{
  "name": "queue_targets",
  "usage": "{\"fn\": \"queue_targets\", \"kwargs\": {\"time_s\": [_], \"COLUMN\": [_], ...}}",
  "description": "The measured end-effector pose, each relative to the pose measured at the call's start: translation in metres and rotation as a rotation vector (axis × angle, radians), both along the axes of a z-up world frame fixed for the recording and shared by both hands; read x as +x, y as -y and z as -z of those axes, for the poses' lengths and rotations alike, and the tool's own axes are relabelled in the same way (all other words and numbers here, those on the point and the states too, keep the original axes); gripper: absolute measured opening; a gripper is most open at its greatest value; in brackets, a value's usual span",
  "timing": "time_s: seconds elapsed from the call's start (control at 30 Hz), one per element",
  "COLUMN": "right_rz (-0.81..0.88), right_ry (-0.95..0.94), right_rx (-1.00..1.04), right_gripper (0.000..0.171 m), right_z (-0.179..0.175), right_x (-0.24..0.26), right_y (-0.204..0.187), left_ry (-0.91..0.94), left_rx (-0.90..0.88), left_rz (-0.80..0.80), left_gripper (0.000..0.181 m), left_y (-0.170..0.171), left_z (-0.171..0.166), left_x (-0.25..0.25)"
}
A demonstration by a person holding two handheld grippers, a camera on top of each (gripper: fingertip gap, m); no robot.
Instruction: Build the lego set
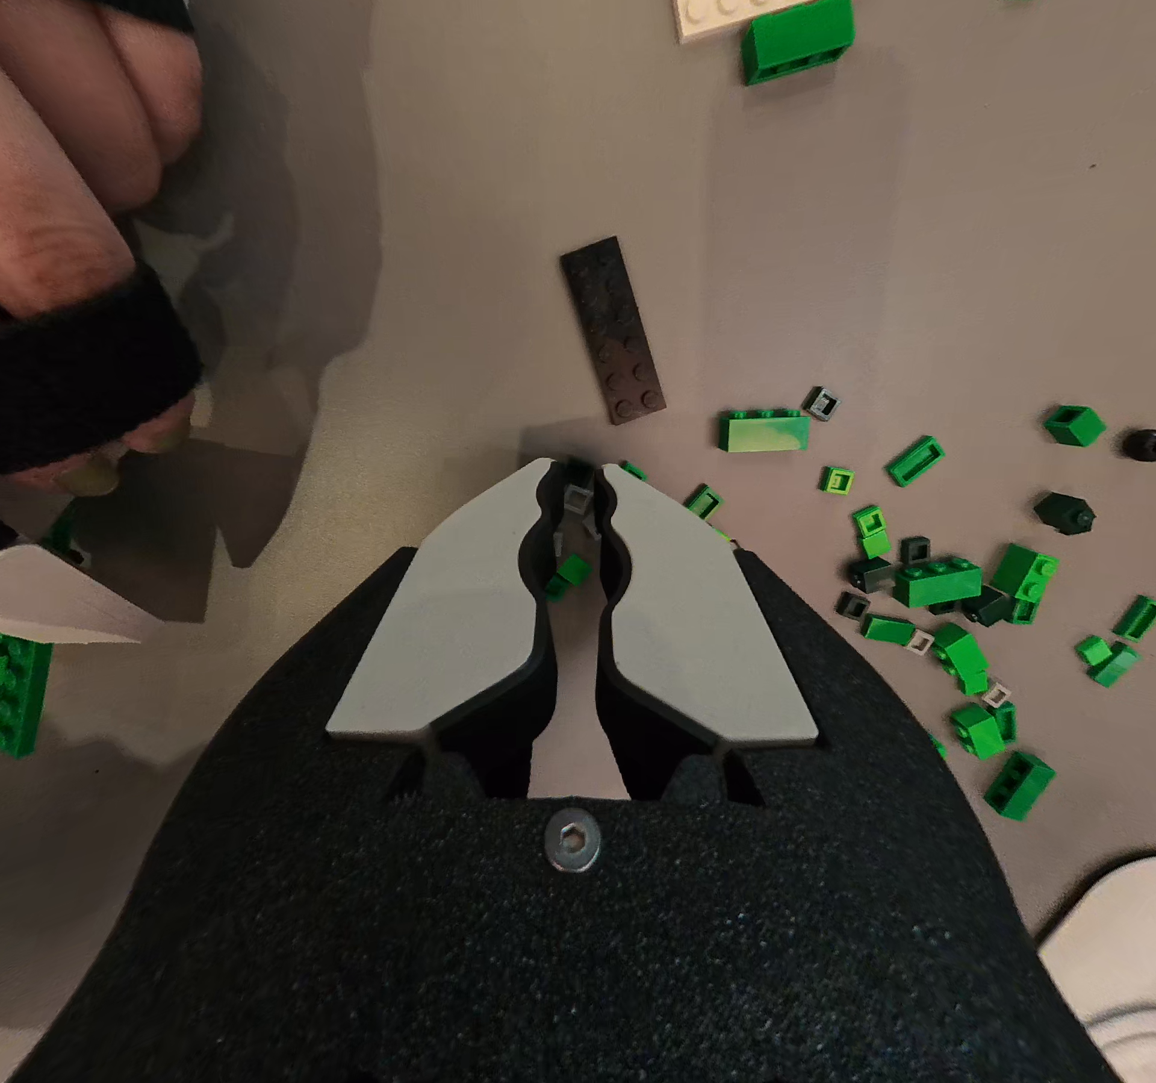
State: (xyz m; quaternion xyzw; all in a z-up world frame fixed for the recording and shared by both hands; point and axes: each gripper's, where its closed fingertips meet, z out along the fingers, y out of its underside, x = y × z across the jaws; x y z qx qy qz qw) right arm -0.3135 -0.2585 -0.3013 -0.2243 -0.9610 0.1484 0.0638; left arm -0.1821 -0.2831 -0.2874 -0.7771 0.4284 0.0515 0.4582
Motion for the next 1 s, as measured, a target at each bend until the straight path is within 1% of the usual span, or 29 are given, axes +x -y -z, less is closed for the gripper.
{"fn": "queue_targets", "kwargs": {"time_s": [0.23, 0.3, 0.4, 0.47, 0.53, 0.57, 0.67, 0.77, 0.9, 0.97, 1.0], "right_rz": [-0.008, -0.031, -0.053, -0.048, -0.011, 0.027, 0.079, 0.147, 0.272, 0.311, 0.32], "right_ry": [0.0, -0.023, -0.069, -0.105, -0.161, -0.192, -0.189, -0.051, 0.297, 0.42, 0.455], "right_rx": [0.013, 0.015, -0.018, -0.031, -0.008, 0.017, 0.042, 0.139, 0.361, 0.468, 0.49], "right_gripper": [0.007, 0.007, 0.007, 0.007, 0.007, 0.007, 0.007, 0.007, 0.007, 0.007, 0.007], "right_z": [0.003, -0.003, -0.023, -0.039, -0.051, -0.055, -0.059, -0.049, -0.033, -0.033, -0.033], "right_x": [0.001, 0.004, 0.016, 0.027, 0.037, 0.041, 0.07, 0.109, 0.172, 0.195, 0.202], "right_y": [0.0, -0.001, 0.0, -0.004, -0.014, -0.022, -0.036, -0.057, -0.088, -0.098, -0.099], "left_ry": [-0.004, -0.003, 0.002, 0.054, 0.149, 0.191, 0.268, 0.275, 0.233, 0.211, 0.206], "left_rx": [-0.001, -0.001, 0.008, 0.029, 0.007, -0.014, -0.029, -0.018, -0.008, -0.003, -0.002], "left_rz": [-0.006, -0.017, -0.068, -0.12, -0.174, -0.203, -0.279, -0.309, -0.311, -0.313, -0.315], "left_gripper": [0.036, 0.037, 0.036, 0.036, 0.036, 0.036, 0.037, 0.036, 0.037, 0.037, 0.037], "left_y": [-0.001, -0.002, -0.006, -0.012, -0.016, -0.017, -0.02, -0.021, -0.021, -0.021, -0.021], "left_z": [0.001, 0.0, -0.002, -0.007, -0.01, -0.01, -0.014, -0.017, -0.016, -0.015, -0.015], "left_x": [-0.003, -0.006, -0.019, -0.031, -0.043, -0.049, -0.068, -0.077, -0.078, -0.079, -0.079]}}
